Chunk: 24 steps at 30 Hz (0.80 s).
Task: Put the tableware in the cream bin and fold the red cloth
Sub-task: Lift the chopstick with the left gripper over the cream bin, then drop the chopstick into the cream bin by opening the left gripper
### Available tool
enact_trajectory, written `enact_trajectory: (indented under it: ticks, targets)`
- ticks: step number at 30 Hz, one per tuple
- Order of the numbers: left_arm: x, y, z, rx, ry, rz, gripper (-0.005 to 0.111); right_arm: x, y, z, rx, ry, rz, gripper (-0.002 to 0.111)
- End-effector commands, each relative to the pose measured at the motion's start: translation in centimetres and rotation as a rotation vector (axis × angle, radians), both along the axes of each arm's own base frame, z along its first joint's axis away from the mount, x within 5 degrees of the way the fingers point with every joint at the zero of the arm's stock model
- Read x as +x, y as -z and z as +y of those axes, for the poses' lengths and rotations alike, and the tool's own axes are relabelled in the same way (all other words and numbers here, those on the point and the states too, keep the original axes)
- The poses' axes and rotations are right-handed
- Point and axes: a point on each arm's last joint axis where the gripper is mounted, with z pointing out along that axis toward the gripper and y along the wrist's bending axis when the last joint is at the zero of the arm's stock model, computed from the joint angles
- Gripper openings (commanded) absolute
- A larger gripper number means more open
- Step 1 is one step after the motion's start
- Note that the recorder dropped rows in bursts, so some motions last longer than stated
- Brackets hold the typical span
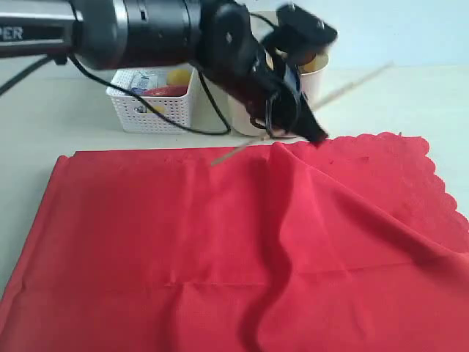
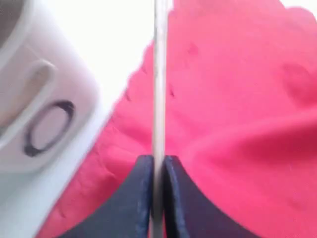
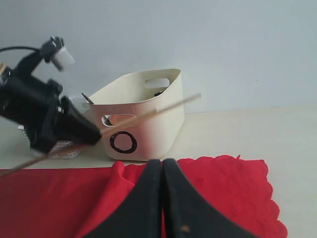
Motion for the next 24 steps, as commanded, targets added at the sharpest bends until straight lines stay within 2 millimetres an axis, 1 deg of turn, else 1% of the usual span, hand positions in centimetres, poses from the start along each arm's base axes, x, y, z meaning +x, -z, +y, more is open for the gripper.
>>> enact_trajectory:
  ticks: [1, 5, 8, 10, 11, 15, 19, 20, 22, 24]
  targets:
    - [3.5, -5.9, 1.0, -0.255, -0.125, -0.117, 0.000, 0.0, 0.1, 0.0, -0.007, -0.001, -0.009, 0.000]
    - [6.6, -9.8, 2.4, -0.528, -0.270, -0.227, 0.000, 0.0, 0.1, 0.0, -0.007, -0.001, -0.009, 0.000]
    - [8.5, -10.8, 3.5, -0.704, -0.385, -0.298, 0.000, 0.0, 0.1, 0.0, -0.007, -0.001, -0.009, 0.000]
    - [9.6, -10.5, 4.1, -0.794, -0.464, -0.301, 0.000, 0.0, 0.1, 0.0, -0.007, -0.001, -0.009, 0.000]
    - [10.1, -10.1, 4.3, -0.820, -0.494, -0.310, 0.000, 0.0, 0.1, 0.0, -0.007, -0.001, -0.009, 0.000]
    - [11.4, -7.8, 4.2, -0.839, -0.543, -0.357, 0.000, 0.0, 0.1, 0.0, -0.007, -0.001, -0.009, 0.000]
    - [12.3, -6.5, 4.2, -0.892, -0.592, -0.408, 0.000, 0.0, 0.1, 0.0, -0.007, -0.001, -0.009, 0.000]
    - [12.5, -6.0, 4.1, -0.885, -0.592, -0.413, 0.002, 0.0, 0.1, 0.0, -0.007, -0.001, -0.009, 0.000]
    - [12.6, -5.8, 4.0, -0.884, -0.592, -0.403, 0.009, 0.0, 0.1, 0.0, -0.007, -0.001, -0.009, 0.000]
    - [12.7, -5.8, 4.2, -0.871, -0.590, -0.413, 0.022, 0.0, 0.1, 0.0, -0.007, -0.001, -0.009, 0.000]
